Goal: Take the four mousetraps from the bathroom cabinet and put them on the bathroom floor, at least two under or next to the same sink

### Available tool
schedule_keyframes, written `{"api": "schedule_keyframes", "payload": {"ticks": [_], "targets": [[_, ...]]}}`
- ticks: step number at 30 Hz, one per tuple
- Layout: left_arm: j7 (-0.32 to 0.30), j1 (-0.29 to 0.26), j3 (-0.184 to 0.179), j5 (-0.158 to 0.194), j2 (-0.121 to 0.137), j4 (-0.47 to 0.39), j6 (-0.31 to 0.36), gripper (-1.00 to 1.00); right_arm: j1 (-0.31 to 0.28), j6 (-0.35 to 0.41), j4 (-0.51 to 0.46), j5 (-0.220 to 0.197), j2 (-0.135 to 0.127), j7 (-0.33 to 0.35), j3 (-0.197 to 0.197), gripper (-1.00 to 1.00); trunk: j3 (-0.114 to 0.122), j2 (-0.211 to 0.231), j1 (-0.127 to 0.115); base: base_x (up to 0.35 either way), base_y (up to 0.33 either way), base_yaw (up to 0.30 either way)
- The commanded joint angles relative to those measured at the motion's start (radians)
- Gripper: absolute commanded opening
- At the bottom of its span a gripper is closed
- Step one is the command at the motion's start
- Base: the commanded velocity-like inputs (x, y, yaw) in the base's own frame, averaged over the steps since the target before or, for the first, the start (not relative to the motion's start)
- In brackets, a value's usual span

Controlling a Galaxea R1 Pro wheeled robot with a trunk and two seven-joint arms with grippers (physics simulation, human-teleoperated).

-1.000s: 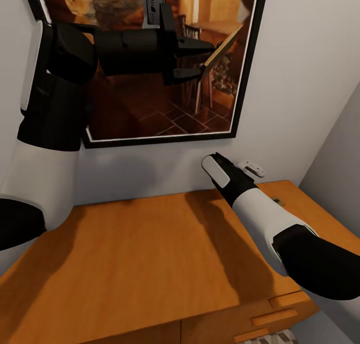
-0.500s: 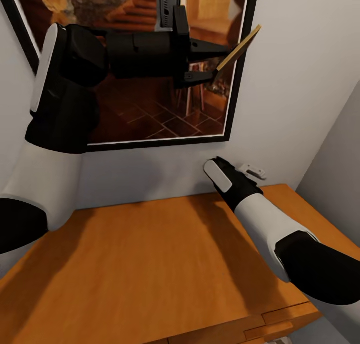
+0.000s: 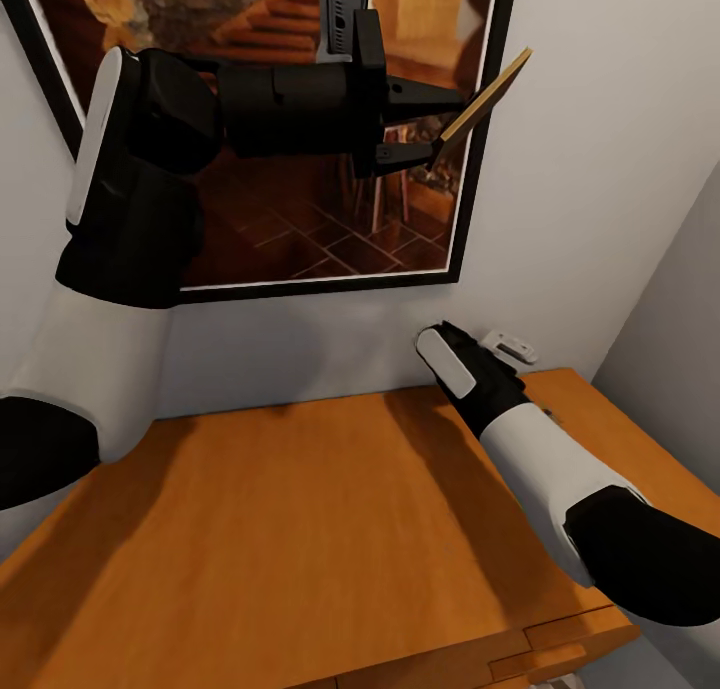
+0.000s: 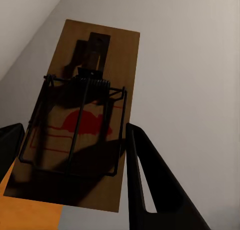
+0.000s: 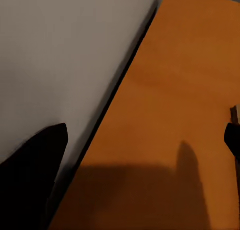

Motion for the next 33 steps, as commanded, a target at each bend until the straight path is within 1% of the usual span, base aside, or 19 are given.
{"api": "schedule_keyframes", "payload": {"ticks": [1,3,5,10,14,20,33], "targets": [[0.009,-0.001,0.001,0.008,-0.001,0.0,0.001,-1.0,0.003,0.028,-0.008,-0.009,-0.005,0.007,0.003,1.0,-0.001,0.0,0.0,0.0,0.0,0.0],[0.009,-0.001,0.001,0.008,0.0,0.0,0.001,-1.0,0.017,0.043,-0.032,-0.008,-0.013,0.007,0.003,1.0,-0.001,0.0,0.0,0.0,0.0,0.0],[0.009,-0.001,0.0,0.008,0.0,0.0,0.001,-1.0,0.043,0.066,-0.068,-0.007,-0.024,0.007,0.003,1.0,-0.001,0.0,0.0,0.0,0.0,0.0],[0.009,-0.001,0.0,0.008,0.001,0.0,0.001,-1.0,0.088,0.083,-0.135,-0.006,-0.045,0.001,0.002,1.0,-0.001,0.0,0.0,0.0,0.0,0.0],[0.009,-0.001,0.0,0.008,0.0,0.0,0.001,-1.0,0.113,0.088,-0.18,-0.007,-0.075,-0.002,0.003,1.0,-0.001,0.0,0.0,0.0,0.0,0.0],[0.009,-0.001,0.0,0.008,0.0,0.0,0.001,-1.0,0.123,0.09,-0.193,-0.008,-0.084,-0.003,0.003,1.0,-0.001,0.0,0.0,0.0,0.0,0.0],[0.009,-0.001,0.001,0.008,0.0,0.0,0.001,-1.0,0.124,0.091,-0.194,-0.01,-0.085,-0.026,0.003,1.0,-0.001,0.0,0.0,0.0,0.0,0.0]]}}
